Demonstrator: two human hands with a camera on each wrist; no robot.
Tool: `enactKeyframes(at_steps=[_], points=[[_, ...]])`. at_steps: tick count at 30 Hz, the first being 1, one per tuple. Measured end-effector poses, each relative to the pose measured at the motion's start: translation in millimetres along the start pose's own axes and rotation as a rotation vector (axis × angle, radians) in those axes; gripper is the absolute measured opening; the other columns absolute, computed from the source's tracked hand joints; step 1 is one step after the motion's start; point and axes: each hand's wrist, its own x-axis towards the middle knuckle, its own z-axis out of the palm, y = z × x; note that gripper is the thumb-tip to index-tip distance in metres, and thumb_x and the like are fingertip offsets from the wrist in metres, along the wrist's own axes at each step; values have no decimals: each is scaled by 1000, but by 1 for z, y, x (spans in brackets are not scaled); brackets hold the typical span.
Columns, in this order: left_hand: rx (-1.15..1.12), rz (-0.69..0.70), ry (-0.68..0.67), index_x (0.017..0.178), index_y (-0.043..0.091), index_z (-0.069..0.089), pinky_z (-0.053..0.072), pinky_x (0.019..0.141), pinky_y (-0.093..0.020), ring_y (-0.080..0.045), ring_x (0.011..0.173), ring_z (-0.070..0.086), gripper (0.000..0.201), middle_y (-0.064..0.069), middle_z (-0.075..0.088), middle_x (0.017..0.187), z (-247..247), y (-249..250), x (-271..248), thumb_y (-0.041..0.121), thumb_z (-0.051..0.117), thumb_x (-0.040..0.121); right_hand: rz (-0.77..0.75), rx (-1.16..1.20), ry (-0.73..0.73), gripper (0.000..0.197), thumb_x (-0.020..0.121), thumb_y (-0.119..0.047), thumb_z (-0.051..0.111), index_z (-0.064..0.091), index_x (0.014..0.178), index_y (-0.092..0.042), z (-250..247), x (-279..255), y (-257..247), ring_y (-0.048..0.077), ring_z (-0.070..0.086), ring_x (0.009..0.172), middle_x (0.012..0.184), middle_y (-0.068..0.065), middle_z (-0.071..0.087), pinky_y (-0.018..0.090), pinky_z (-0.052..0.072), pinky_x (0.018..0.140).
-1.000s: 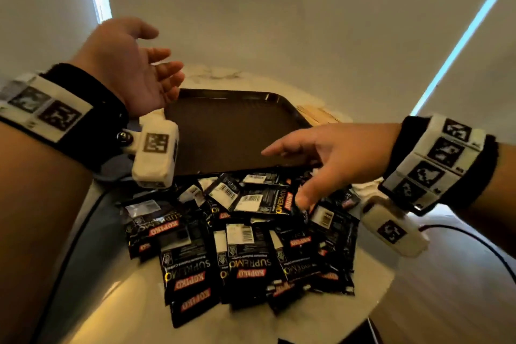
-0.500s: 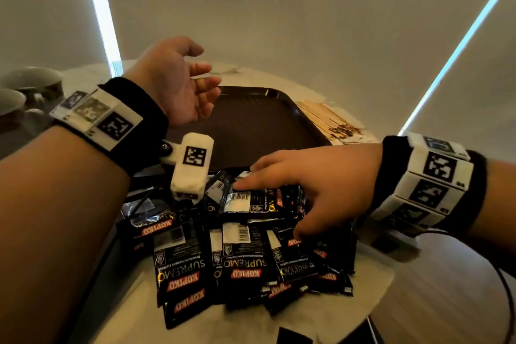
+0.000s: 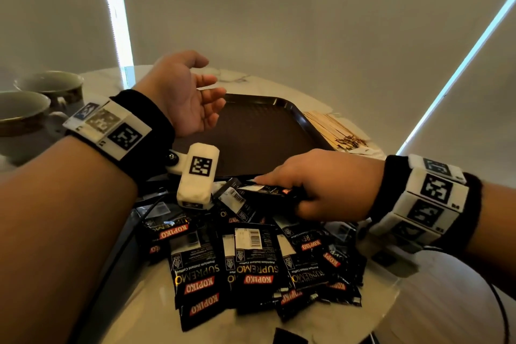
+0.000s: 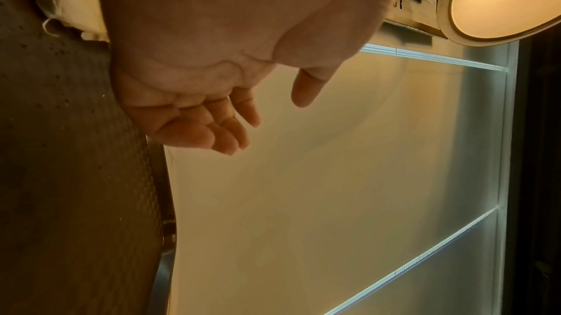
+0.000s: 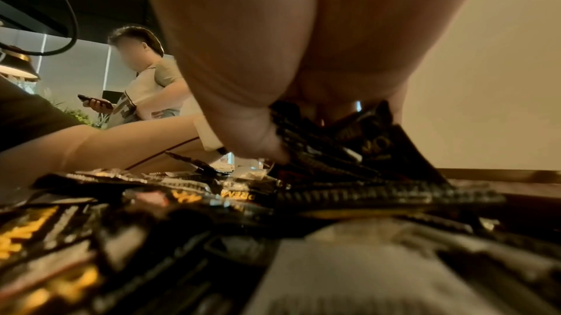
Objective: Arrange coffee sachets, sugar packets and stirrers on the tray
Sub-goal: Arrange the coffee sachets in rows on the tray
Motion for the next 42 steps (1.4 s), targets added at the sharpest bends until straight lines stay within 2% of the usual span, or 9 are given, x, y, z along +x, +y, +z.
enactKeyframes(at_steps=[8, 13, 20, 26, 28, 30, 33, 37, 42], points=[[-5, 6, -24, 115, 17, 56, 45, 71, -35, -20, 82, 61, 33, -6, 64, 94, 4, -1, -5, 42, 46, 95, 19, 9, 188, 54, 100, -25, 56, 41, 151, -37, 2, 0, 2, 5, 54, 121, 133, -11, 60, 19, 39, 102], [3, 10, -45, 119, 14, 56, 47, 72, -35, -21, 83, 60, 37, -8, 63, 94, 6, 0, -7, 42, 46, 96, 63, 242, 340, 48, 94, -16, 63, 60, 135, -41, -3, -6, 10, -19, 56, 91, 91, -40, 59, 4, 40, 84], [0, -2, -104, 135, 9, 52, 50, 85, -40, -26, 98, 59, 57, -14, 60, 111, 11, 1, -11, 49, 51, 94, 150, 449, 654, 23, 86, -5, 65, 67, 77, -26, -40, -11, 15, 13, 61, 56, 64, -4, 67, 34, 47, 54], [-116, -74, -402, 163, 12, 11, 31, 116, -62, -46, 149, 27, 136, -32, 23, 161, 21, -7, -15, 71, 81, 62, 199, 560, 908, 19, 81, -5, 61, 66, 77, -22, -60, 23, 10, 27, 66, 65, 67, 6, 68, 47, 55, 62], [-91, -46, -469, 156, 13, 37, 33, 114, -59, -40, 141, 42, 122, -24, 44, 152, 27, -13, -15, 74, 79, 59, 161, 546, 878, 24, 81, -2, 61, 72, 94, -20, -60, 37, 0, 21, 66, 68, 73, 4, 71, 42, 55, 64], [-85, 71, -442, 127, 15, 66, 40, 103, -51, -34, 115, 57, 72, -12, 68, 120, 31, -14, -16, 69, 66, 79, 92, 546, 826, 39, 83, 0, 61, 67, 115, -21, -57, 48, -10, 11, 67, 77, 90, -1, 73, 34, 54, 72], [-85, 175, -365, 102, 18, 70, 41, 84, -43, -27, 93, 61, 40, -6, 71, 90, 35, -12, -21, 47, 43, 104, 53, 534, 755, 84, 84, -2, 65, 26, 156, -21, -49, 59, -18, 13, 65, 102, 132, 2, 60, 30, 55, 89], [-111, 178, -414, 83, 15, 61, 49, 58, -27, -16, 63, 60, 36, -3, 61, 67, 38, -13, -22, 34, 37, 103, -17, 773, 739, 108, 74, -7, 71, 6, 157, -28, -45, 62, -19, 18, 62, 120, 144, 7, 49, 37, 57, 96], [-198, 128, -487, 95, 10, 58, 43, 72, -36, -19, 73, 56, 30, -6, 58, 80, 35, -11, -25, 34, 39, 94, -142, 1055, 772, 84, 66, -2, 73, 34, 135, -28, -43, 53, -12, 14, 55, 129, 146, 7, 41, 26, 52, 99]])
